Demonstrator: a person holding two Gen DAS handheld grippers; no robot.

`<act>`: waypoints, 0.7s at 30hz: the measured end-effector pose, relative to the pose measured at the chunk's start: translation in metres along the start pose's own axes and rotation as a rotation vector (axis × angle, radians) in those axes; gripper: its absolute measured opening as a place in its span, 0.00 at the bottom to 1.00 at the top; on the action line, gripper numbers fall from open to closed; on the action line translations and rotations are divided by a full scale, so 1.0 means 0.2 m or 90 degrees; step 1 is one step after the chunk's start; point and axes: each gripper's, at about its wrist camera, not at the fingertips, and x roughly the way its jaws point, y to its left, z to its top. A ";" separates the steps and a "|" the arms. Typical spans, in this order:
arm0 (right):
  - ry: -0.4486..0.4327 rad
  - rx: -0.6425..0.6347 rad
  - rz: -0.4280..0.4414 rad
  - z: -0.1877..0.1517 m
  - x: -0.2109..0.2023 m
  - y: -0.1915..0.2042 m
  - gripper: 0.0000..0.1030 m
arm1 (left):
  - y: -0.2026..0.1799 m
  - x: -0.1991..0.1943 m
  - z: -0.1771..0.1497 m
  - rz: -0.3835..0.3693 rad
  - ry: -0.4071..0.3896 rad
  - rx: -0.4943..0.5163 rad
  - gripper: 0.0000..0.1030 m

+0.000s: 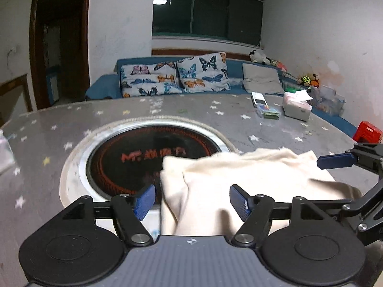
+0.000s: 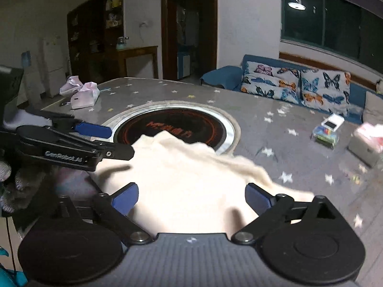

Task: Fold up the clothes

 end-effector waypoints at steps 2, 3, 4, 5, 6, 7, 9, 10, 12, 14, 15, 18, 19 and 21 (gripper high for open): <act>0.006 0.023 -0.004 -0.03 0.02 -0.02 0.99 | 0.00 0.01 -0.02 0.007 0.012 -0.009 0.74; 0.009 0.035 -0.005 -0.04 0.02 -0.03 1.00 | 0.00 0.02 -0.02 0.011 0.020 -0.013 0.77; 0.013 0.046 -0.007 -0.05 0.03 -0.05 1.00 | 0.00 0.03 -0.03 0.015 0.025 -0.015 0.80; 0.015 0.057 -0.007 -0.07 0.04 -0.06 1.00 | 0.00 0.03 -0.04 0.019 0.030 -0.017 0.81; 0.016 0.068 -0.005 -0.09 0.05 -0.07 1.00 | 0.00 0.04 -0.05 0.025 0.034 -0.015 0.83; 0.016 0.078 -0.004 -0.10 0.05 -0.09 1.00 | 0.00 0.04 -0.05 0.029 0.037 -0.016 0.85; 0.011 0.086 -0.001 -0.12 0.05 -0.10 1.00 | 0.00 0.05 -0.07 0.038 0.042 -0.016 0.91; 0.009 0.086 0.000 -0.12 0.05 -0.10 1.00 | 0.00 0.05 -0.07 0.042 0.047 -0.019 0.93; 0.007 0.087 0.000 -0.13 0.05 -0.10 1.00 | 0.01 0.06 -0.08 0.046 0.054 -0.027 0.94; 0.006 0.085 -0.001 -0.13 0.06 -0.09 1.00 | 0.02 0.06 -0.09 0.053 0.060 -0.034 0.98; 0.005 0.084 -0.001 -0.13 0.06 -0.09 1.00 | 0.02 0.07 -0.09 0.058 0.064 -0.038 1.00; 0.002 0.080 0.001 -0.14 0.06 -0.09 1.00 | 0.04 0.08 -0.10 0.057 0.077 -0.057 1.00; 0.002 0.078 0.003 -0.14 0.06 -0.09 1.00 | 0.04 0.08 -0.10 0.057 0.078 -0.061 1.00; 0.003 0.074 0.009 -0.14 0.06 -0.10 1.00 | 0.05 0.08 -0.10 0.057 0.079 -0.065 1.00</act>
